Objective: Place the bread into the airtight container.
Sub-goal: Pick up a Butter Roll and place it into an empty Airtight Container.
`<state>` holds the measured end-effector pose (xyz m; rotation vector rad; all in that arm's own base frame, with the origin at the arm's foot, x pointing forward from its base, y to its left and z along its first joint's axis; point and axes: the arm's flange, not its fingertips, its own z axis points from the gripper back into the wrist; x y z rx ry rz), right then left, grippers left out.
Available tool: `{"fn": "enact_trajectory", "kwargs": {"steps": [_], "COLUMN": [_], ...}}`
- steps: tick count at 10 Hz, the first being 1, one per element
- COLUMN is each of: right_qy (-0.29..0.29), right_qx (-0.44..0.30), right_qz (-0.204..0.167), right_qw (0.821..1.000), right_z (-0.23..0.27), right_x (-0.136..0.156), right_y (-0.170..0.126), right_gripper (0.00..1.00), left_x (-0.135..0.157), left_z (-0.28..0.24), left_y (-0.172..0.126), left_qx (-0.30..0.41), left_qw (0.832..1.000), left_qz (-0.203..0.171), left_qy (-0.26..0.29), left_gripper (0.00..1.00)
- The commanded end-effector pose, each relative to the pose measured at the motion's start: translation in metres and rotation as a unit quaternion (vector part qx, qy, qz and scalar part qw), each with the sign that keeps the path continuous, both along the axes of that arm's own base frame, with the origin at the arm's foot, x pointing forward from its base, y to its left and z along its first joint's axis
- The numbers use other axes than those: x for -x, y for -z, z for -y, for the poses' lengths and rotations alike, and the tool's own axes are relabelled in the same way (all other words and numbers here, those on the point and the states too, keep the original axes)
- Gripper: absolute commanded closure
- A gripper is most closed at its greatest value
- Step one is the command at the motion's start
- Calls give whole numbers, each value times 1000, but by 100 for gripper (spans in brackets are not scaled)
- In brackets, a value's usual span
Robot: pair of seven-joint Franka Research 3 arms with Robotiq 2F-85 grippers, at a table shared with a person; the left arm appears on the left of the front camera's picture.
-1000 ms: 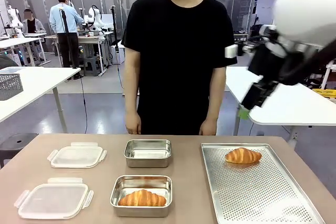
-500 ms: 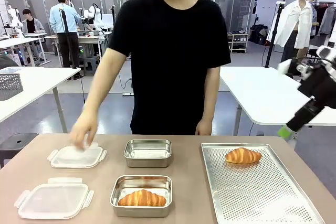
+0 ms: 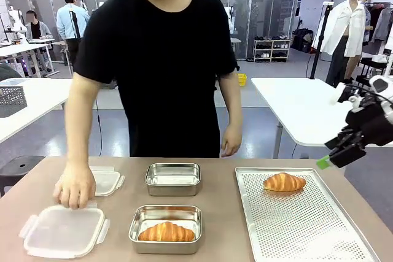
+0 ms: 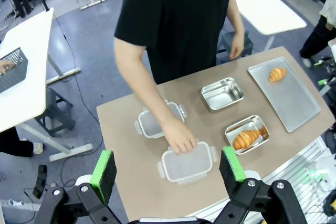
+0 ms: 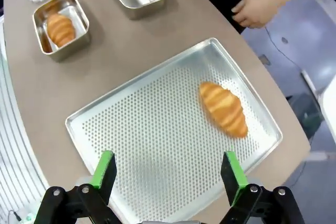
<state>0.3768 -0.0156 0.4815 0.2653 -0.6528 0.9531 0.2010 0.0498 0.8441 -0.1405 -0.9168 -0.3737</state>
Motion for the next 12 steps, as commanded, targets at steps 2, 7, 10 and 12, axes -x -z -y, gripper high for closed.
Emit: {"fn": "enact_trajectory", "kwargs": {"steps": [2,7,10,12], "right_qy": [-55,-105,25,115], "right_qx": [9,8,-124,-202], "right_qz": [-2,-25,40,108], "right_qw": [998,994,991,967], "right_z": [-17,-112,9,95], "right_x": [-38,-105,-31,54], "right_y": [6,-6,-34,-28], "right_gripper": [0,0,0,0], "left_x": [1,1,1,1], "left_z": [0,0,0,0], "left_y": [-1,-1,-1,-1], "left_qx": [0,0,0,0], "left_qw": [1000,1000,1000,1000], "left_qz": [1,1,1,1], "left_qy": [2,2,2,2], "left_gripper": [0,0,0,0]}}
